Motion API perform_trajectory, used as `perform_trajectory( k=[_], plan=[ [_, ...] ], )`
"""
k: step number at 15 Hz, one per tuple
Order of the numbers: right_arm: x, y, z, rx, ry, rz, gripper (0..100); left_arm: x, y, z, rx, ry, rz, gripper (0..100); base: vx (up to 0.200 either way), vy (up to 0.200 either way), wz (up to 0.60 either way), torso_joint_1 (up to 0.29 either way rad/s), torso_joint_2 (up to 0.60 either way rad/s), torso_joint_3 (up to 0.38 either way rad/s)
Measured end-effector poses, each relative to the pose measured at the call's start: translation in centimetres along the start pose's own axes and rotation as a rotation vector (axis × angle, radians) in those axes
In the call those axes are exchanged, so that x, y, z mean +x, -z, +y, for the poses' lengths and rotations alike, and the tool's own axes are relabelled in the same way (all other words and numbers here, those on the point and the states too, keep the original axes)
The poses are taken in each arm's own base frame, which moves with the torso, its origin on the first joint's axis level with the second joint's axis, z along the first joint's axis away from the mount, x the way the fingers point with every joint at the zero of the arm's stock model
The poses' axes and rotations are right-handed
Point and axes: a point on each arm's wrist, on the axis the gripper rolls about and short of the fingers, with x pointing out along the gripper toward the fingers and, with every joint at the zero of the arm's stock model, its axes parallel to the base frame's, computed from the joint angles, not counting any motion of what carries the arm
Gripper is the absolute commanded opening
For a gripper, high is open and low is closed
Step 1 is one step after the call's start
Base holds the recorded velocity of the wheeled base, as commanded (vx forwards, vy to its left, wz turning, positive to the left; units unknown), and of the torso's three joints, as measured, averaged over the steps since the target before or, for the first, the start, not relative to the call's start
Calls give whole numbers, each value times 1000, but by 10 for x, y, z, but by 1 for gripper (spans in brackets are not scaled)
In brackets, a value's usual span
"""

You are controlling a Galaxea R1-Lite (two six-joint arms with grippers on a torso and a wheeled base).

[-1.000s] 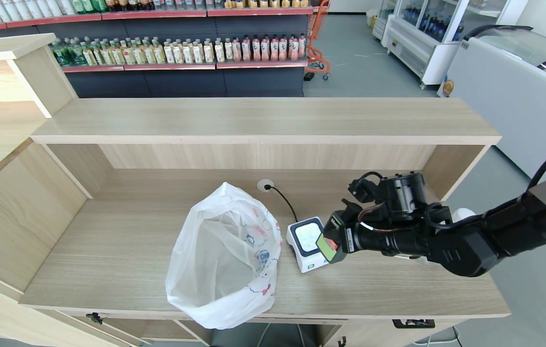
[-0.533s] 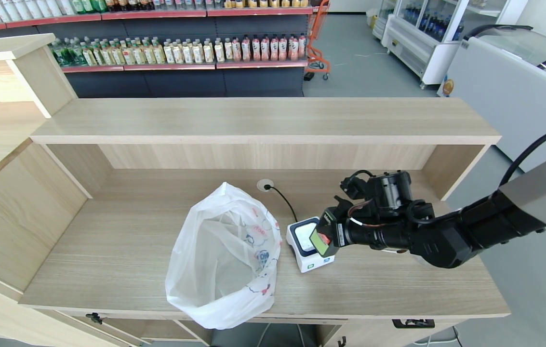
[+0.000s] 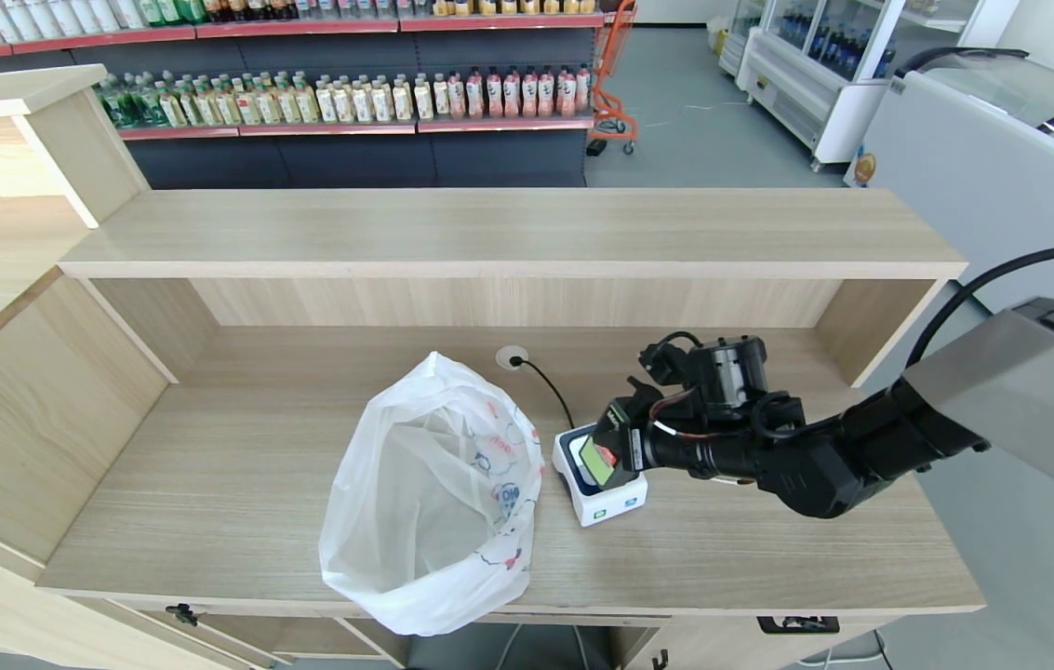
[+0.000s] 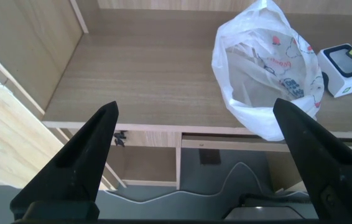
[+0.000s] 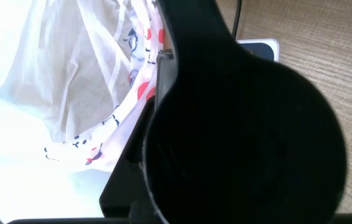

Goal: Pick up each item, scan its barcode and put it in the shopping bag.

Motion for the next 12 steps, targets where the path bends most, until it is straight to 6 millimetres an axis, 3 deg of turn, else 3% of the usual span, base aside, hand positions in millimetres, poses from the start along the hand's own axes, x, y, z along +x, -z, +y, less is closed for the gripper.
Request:
perform_trajectory(
  k=[12],
  plan=[
    [21, 2, 3, -9, -10, 0, 0, 0, 0, 0, 0, 0, 0, 100, 0, 0, 0, 0, 0, 0]
  ],
)
